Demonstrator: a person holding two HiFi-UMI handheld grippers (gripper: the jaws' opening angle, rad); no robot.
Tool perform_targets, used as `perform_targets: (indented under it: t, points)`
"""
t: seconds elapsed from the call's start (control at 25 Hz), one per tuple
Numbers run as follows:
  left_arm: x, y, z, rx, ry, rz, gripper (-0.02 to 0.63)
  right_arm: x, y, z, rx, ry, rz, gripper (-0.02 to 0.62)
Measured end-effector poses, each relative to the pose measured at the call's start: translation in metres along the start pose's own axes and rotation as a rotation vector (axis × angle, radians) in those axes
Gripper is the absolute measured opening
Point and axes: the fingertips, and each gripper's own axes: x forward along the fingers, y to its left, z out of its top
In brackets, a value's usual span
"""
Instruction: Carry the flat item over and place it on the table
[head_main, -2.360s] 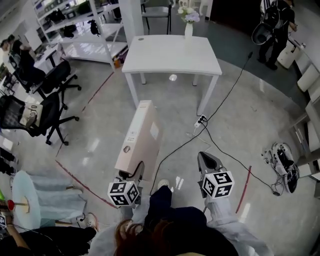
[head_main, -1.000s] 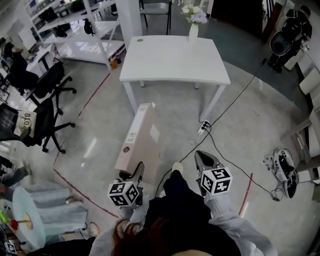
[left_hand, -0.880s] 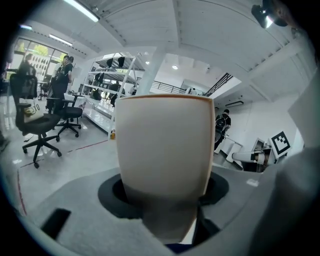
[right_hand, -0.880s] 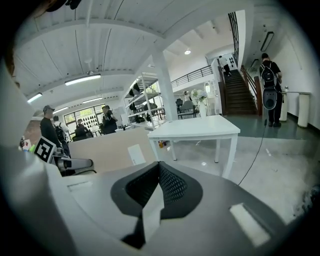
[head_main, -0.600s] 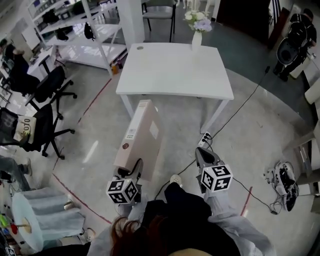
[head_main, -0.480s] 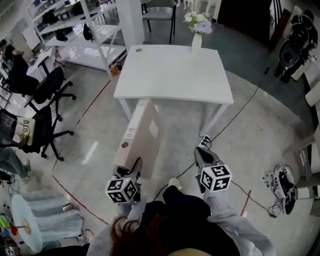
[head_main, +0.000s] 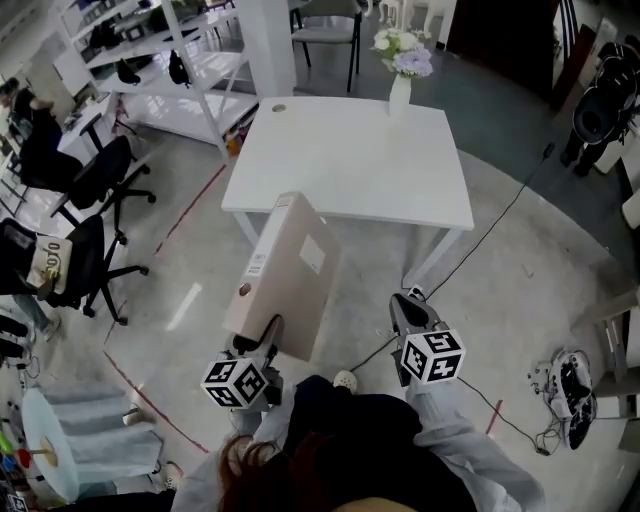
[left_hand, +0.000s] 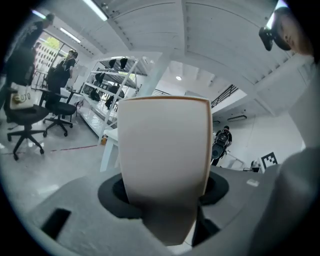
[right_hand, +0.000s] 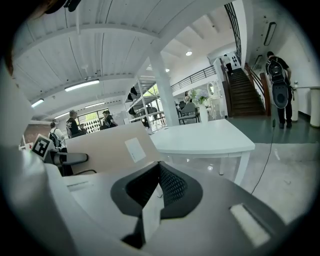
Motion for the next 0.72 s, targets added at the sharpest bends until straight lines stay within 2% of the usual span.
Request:
perform_targets:
  t: [0.12, 0.36, 0.72]
  points:
    - [0.005, -0.007, 0.003, -0.071, -0.028, -0.018, 0.273, 0.004, -0.006, 0.002, 0.009, 0.004, 0.014, 0.012]
    - [0.016, -0.018, 0.021, -0.124, -0.054, -0.049, 0.273, 0.009, -0.007, 0.01, 0.025, 0.004, 0.033, 0.012]
    - [0.082, -0.025, 0.049, -0.077, -0.042, -0.096, 0.273, 0.041, -0.043, 0.033, 0.044, -0.01, -0.013, 0.012]
